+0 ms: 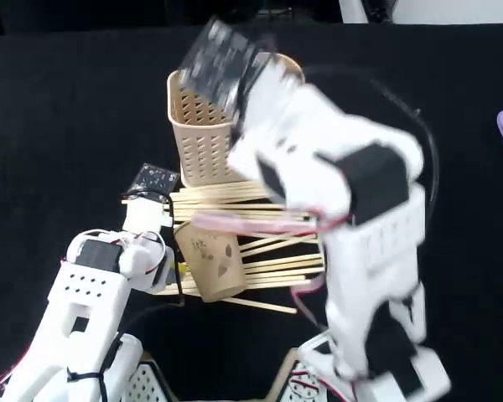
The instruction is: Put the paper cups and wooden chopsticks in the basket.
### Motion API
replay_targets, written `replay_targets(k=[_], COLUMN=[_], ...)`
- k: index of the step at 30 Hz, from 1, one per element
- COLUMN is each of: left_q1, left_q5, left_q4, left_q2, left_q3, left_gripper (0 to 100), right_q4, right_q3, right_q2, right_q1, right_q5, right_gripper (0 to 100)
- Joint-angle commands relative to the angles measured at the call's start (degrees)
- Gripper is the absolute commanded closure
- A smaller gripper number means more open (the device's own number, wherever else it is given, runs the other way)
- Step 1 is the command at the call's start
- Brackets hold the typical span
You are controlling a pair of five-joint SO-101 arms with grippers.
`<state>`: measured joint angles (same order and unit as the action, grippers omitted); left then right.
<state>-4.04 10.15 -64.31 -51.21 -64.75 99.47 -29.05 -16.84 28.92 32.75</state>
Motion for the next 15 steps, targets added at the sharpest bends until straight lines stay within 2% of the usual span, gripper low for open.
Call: replay_targets(k=[1, 8, 11, 15], left_q1=[6.4, 26.0, 31.6, 39.3], left_q5=[-0.4, -0.5, -2.9, -6.2], left_q4=[-0.2, 0.3, 1.7, 6.0], left_q2=[-0.9, -0.9, -0.9, -0.9], left_q3=[3.4, 8.4, 9.2, 9.3], left_gripper=[72, 72, 72, 72], right_q4=[0.3, -18.7, -27.3, -37.5], right_q3=[19.2, 53.8, 61.1, 62.7], right_q2=[-10.0, -17.9, -16.9, -12.7], right_q1=[5.5, 10.4, 11.9, 11.7], right_q5=[-0.3, -0.3, -1.6, -8.4], right_gripper=[76.2, 76.2, 76.2, 76.2])
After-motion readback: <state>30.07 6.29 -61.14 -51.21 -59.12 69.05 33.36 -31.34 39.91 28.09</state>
